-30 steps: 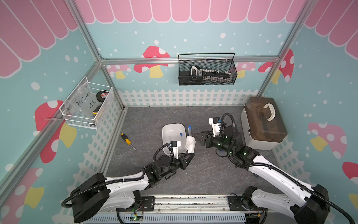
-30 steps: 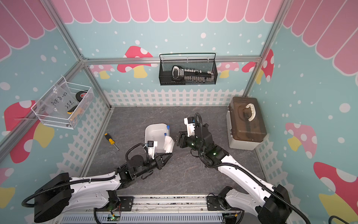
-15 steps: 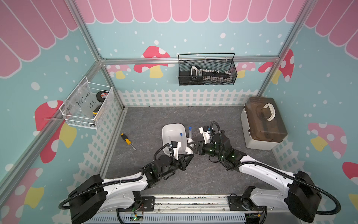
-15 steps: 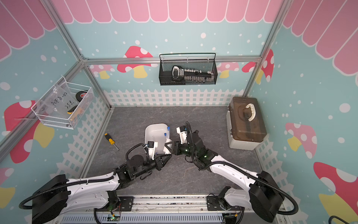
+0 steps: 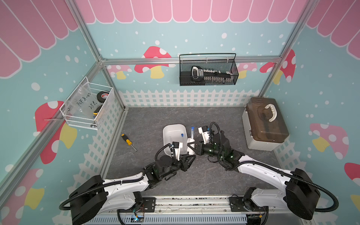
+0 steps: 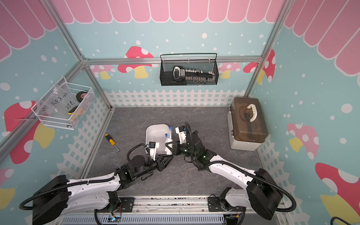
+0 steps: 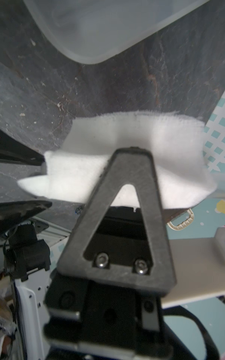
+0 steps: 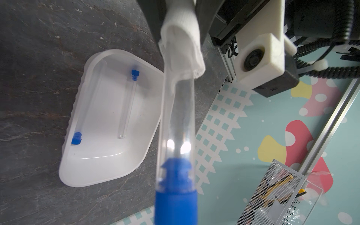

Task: Wipe the exteriors of test tubes
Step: Wipe the dirt from the test tube.

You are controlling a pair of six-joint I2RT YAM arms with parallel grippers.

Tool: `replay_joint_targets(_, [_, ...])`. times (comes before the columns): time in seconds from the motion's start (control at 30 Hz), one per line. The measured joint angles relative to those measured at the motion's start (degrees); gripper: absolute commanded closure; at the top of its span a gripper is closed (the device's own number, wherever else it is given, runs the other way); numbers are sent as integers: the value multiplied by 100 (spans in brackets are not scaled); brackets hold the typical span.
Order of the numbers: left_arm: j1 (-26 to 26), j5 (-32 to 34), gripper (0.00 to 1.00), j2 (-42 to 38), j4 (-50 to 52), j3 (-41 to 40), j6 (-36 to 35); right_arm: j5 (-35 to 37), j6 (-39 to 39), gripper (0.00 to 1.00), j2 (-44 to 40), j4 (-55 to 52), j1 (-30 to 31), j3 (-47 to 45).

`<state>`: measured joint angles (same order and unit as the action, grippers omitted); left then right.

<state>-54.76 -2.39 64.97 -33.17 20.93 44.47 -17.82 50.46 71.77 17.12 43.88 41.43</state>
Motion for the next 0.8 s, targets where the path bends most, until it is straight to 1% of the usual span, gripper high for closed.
replay_joint_targets(0.1, [4, 31, 53, -354, 378, -31, 17, 48, -118, 90, -92, -90, -7, 4])
replay_joint_targets(0.17, [24, 98, 50, -876, 785, -92, 0, 50, -205, 90, -149, -223, -33, 31])
replay_joint_targets(0.27, [127, 297, 42, -1945, 1683, -96, -173, 31, -341, 90, -212, -389, -72, 66])
replay_joint_targets(0.33, [365, 358, 41, -2553, 2439, 74, -358, -48, -420, 89, -223, -439, -81, 68])
replay_joint_targets(0.4, [787, 251, 41, -2739, 2951, 391, -549, -186, -463, 89, -221, -485, -66, 66])
replay_joint_targets(0.5, [1561, -216, 40, -2437, 3370, 1001, -772, -372, -476, 89, -221, -415, 2, 20])
replay_joint_targets(0.57, [1891, -546, 40, -2033, 3440, 1344, -892, -450, -476, 89, -221, -372, 98, -55])
replay_joint_targets(0.63, [2033, -835, 40, -1582, 3425, 1585, -1010, -494, -472, 89, -238, -369, 212, -142])
replay_joint_targets(0.8, [2061, -1429, 40, -748, 3193, 1788, -1165, -549, -457, 88, -341, -376, 409, -302])
